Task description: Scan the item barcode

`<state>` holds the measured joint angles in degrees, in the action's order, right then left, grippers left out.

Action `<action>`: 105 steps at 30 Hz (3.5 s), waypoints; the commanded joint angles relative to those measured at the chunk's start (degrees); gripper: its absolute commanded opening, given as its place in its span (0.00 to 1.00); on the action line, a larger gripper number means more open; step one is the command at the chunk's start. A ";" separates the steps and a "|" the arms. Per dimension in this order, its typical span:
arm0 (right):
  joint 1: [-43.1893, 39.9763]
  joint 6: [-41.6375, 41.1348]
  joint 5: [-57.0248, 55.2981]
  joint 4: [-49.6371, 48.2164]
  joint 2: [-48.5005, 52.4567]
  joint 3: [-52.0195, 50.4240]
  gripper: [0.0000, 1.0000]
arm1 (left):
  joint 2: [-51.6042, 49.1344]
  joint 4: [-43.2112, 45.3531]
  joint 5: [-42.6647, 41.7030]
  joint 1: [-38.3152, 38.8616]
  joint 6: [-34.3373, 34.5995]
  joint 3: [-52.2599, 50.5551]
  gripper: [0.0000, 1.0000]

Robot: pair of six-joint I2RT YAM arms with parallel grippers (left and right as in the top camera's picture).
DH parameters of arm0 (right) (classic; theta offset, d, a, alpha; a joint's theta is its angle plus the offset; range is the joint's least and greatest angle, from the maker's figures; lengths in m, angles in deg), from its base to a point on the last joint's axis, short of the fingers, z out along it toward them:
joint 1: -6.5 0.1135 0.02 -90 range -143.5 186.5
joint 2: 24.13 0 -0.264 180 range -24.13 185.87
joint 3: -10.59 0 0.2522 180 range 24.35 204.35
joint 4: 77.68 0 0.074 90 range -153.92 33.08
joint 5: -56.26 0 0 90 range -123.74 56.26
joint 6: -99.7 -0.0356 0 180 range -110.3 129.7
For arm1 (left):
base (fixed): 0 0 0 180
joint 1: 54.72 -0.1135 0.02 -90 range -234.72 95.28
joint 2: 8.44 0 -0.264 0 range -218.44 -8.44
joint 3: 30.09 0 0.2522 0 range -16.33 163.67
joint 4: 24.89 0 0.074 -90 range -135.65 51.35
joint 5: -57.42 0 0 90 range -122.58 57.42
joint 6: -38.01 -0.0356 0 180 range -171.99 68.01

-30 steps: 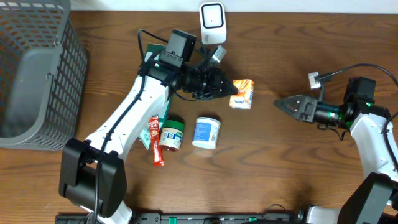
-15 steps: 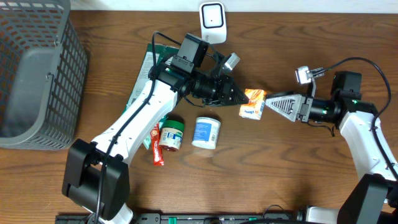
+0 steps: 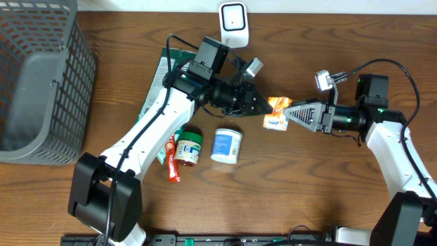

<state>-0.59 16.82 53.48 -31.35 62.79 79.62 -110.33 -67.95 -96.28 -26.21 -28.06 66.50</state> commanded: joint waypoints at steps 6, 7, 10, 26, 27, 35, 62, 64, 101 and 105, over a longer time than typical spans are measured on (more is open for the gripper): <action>0.57 0.20 0.92 -0.72 -0.85 -0.24 0.32 | 0.07 0.26 0.33 -0.02 -1.14 -0.11 0.07; 0.57 0.20 0.22 -0.70 -0.85 -0.24 0.30 | 0.07 0.26 0.33 -0.02 -1.16 -0.11 0.07; 0.57 0.20 -1.33 -0.70 -0.85 -0.24 0.36 | 0.07 0.28 0.37 -0.02 -1.22 -0.11 0.07; 2.60 0.17 -7.67 -1.55 -0.85 -0.24 0.15 | 0.07 -0.26 7.13 -0.04 -2.80 -0.11 0.42; 2.60 0.15 -7.72 -1.53 -0.85 -0.24 0.15 | 0.07 -0.52 9.40 -0.11 -2.91 -0.11 0.46; 4.00 -14.12 -34.47 -0.74 -0.85 -0.24 0.15 | 0.07 -5.62 36.74 -0.26 -3.34 -0.11 0.52; 27.34 -25.88 -89.42 20.81 15.21 16.87 0.18 | 0.07 -18.91 60.11 -0.57 -3.28 -0.11 0.52; 27.32 -24.55 -87.62 19.82 16.94 16.87 0.26 | 0.07 -18.91 60.11 -0.57 -3.28 -0.11 0.52; 29.46 -30.56 -91.86 16.92 18.10 14.27 0.58 | 0.07 -18.88 60.11 -0.57 -3.28 -0.11 0.52; 31.32 -31.50 -96.08 17.14 18.10 14.27 0.55 | 0.07 -18.91 60.11 -0.55 -3.28 -0.11 0.52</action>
<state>29.42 -12.67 -38.10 -14.19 81.04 94.24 -110.33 -86.64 -36.89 -26.53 -30.86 66.45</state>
